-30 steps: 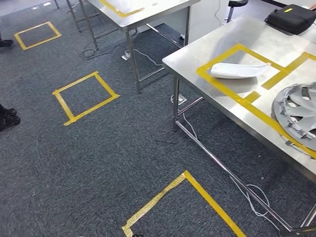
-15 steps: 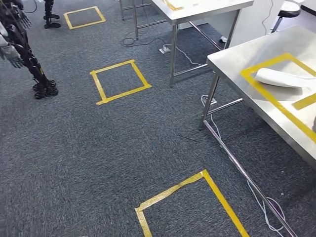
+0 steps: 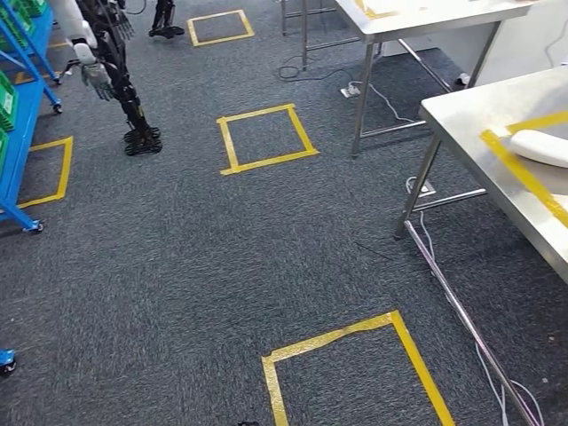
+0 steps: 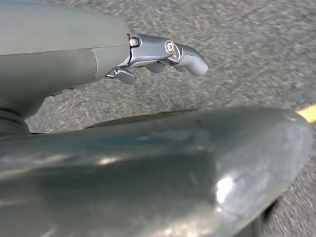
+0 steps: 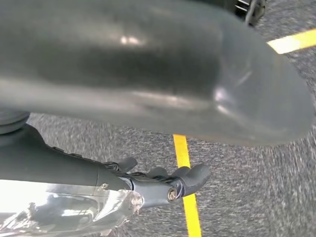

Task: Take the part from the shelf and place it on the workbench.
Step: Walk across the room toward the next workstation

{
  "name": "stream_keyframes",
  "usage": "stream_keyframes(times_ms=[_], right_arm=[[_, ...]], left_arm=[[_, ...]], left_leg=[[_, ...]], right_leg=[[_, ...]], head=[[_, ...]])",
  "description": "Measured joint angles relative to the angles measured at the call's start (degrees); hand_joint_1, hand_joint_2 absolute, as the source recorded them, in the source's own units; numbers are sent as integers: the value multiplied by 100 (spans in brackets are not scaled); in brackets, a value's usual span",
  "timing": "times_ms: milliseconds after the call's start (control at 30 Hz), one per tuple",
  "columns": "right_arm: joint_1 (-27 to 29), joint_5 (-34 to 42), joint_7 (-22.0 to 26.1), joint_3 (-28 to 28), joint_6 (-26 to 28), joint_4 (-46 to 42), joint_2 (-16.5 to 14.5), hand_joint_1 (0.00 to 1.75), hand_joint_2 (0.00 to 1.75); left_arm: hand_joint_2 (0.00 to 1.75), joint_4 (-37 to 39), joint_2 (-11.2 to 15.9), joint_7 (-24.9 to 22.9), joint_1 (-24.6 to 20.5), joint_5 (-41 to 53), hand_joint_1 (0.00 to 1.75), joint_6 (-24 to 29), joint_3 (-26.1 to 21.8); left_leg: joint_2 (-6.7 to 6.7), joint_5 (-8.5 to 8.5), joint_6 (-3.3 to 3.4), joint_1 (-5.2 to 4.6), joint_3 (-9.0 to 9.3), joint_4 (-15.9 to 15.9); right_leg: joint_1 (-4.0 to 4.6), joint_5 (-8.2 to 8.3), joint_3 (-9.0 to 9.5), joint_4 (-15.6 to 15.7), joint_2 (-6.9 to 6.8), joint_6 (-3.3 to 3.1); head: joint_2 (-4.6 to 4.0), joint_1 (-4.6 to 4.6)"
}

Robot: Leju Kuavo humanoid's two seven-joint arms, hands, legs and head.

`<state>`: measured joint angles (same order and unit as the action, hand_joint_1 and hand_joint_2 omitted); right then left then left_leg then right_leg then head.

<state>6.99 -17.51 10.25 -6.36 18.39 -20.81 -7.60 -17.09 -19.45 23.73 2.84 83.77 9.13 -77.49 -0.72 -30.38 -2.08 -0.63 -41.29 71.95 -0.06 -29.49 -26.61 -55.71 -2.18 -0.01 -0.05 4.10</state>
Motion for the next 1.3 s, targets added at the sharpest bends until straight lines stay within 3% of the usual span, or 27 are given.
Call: stream_keyframes(times_ms=[33,67,133,167,200,267,300,367,433,500,533,567,633,700,733,800,867,933,1000,1033,1067,1100,1167,1233,1300], right_arm=[[10,-4,-3,-3,1,-13,2,0,0],[11,-6,-5,-6,1,-27,2,0,0],[7,-16,-7,-15,0,-64,2,0,0],[8,-28,-9,-20,-2,-79,2,0,0],[11,-47,-13,-25,-7,-91,2,0,0],[14,-83,-22,-32,-15,-109,2,0,0],[13,-96,-25,-34,-18,-125,1,0,0],[9,-109,-26,-38,-18,-152,0,0,0],[21,-145,-38,-47,-18,-164,0,0,0],[65,-242,-85,-67,-22,-178,1,0,0],[89,-306,-116,-76,-31,-195,2,0,0],[109,-369,-144,-84,-45,-217,2,0,0],[126,-472,-185,-93,-76,-262,1,0,0],[129,-519,-210,-102,-91,-286,0,0,0],[134,-526,-218,-106,-94,-295,0,0,0],[140,-532,-225,-115,-95,-322,-2,0,0],[139,-539,-221,-123,-95,-344,-7,0,0],[139,-544,-217,-129,-95,-353,-8,0,0],[156,-546,-220,-135,-95,-357,-5,0,0],[160,-546,-222,-138,-95,-359,-3,0,0],[160,-546,-222,-139,-95,-361,-3,0,0],[156,-547,-222,-140,-95,-363,-3,0,0],[151,-549,-223,-140,-95,-374,-3,0,0],[169,-557,-252,-143,-97,-386,3,0,0],[206,-578,-300,-156,-137,-418,15,0,0]], left_arm=[[0,0,0,-7,8,8,0,11,29],[0,0,0,-8,16,13,0,19,51],[0,0,0,-13,23,25,0,26,91],[0,0,0,-20,23,29,0,29,112],[0,0,0,-31,23,34,0,34,135],[0,0,-1,-50,32,36,0,47,172],[0,-1,-5,-56,41,36,0,53,182],[0,-2,-11,-60,50,37,0,57,192],[0,-4,-13,-73,45,42,0,59,198],[0,-4,-13,-160,42,59,0,56,201],[0,-4,-13,-232,42,83,0,49,203],[0,-4,-13,-313,42,124,0,40,209],[0,-4,-14,-462,42,229,0,33,243],[0,-4,-11,-556,40,302,0,41,299],[0,-4,-9,-575,42,317,0,44,321],[0,-6,-3,-593,49,331,0,46,339],[0,-9,1,-601,48,332,0,49,350],[0,-11,1,-612,41,333,0,52,368],[0,-11,2,-621,42,333,0,54,376],[0,-11,2,-622,45,333,0,54,376],[0,-11,2,-622,48,333,0,53,376],[0,-11,2,-622,49,333,0,53,376],[0,-11,1,-628,44,347,0,69,381],[0,-10,-1,-696,40,431,0,192,452],[0,-2,-3,-817,57,535,0,433,612]], left_leg=[[10,45,8,3,48,15],[32,182,24,2,211,-199],[244,470,79,-29,729,-983],[368,533,116,-59,936,-1316],[461,528,159,-84,1062,-1539],[415,462,245,-102,1091,-1656],[343,445,286,-90,1104,-1683],[206,431,349,-66,1157,-1703],[78,416,383,-56,1195,-1711],[-89,403,397,-58,1222,-1706],[-185,393,398,-60,1241,-1703],[-281,381,391,-59,1267,-1701],[-454,343,361,-56,1328,-1693],[-597,309,313,-44,1317,-1664],[-652,305,279,-39,1294,-1638],[-698,292,217,-29,1255,-1606],[-455,159,157,-45,1164,-1411],[-122,-170,90,-47,814,-773],[-14,-422,45,-23,385,-71],[-2,-402,31,-10,284,42],[14,-270,23,2,296,-65],[67,-54,19,10,424,-377],[347,322,27,14,791,-1175],[546,437,74,7,965,-1578],[435,478,155,5,965,-1608]], right_leg=[[5,-1,-1,-1,-89,3],[8,-8,6,-1,-168,10],[19,-39,35,0,-305,45],[29,-60,54,0,-369,72],[41,-79,76,-4,-432,104],[46,-83,129,-48,-519,186],[34,-108,134,-98,-478,228],[3,-279,-7,-417,-192,290],[-10,-607,-424,-1139,116,316],[-7,-776,-854,-1754,194,324],[-5,-696,-951,-1791,204,322],[-7,-492,-944,-1610,225,316],[-27,55,-736,-878,440,298],[-48,269,-585,-350,680,250],[-42,252,-581,-284,713,212],[-31,301,-540,-249,586,130],[-42,335,-469,-193,446,75],[-41,337,-438,-155,291,49],[-35,321,-435,-152,109,34],[-34,311,-434,-152,24,34],[-35,303,-429,-152,-54,37],[-37,295,-420,-151,-124,44],[-21,272,-394,-165,-242,78],[8,237,-381,-178,-361,145],[5,194,-348,-173,-481,228]], head=[[0,1],[0,1],[-1,3],[-1,0],[-1,-1],[-1,-5],[0,-8],[1,-33],[1,-66],[1,-78],[1,-81],[1,-82],[1,-86],[1,-93],[1,-94],[1,-97],[1,-56],[1,-2],[1,7],[1,8],[1,8],[1,8],[1,15],[2,18],[3,10]])
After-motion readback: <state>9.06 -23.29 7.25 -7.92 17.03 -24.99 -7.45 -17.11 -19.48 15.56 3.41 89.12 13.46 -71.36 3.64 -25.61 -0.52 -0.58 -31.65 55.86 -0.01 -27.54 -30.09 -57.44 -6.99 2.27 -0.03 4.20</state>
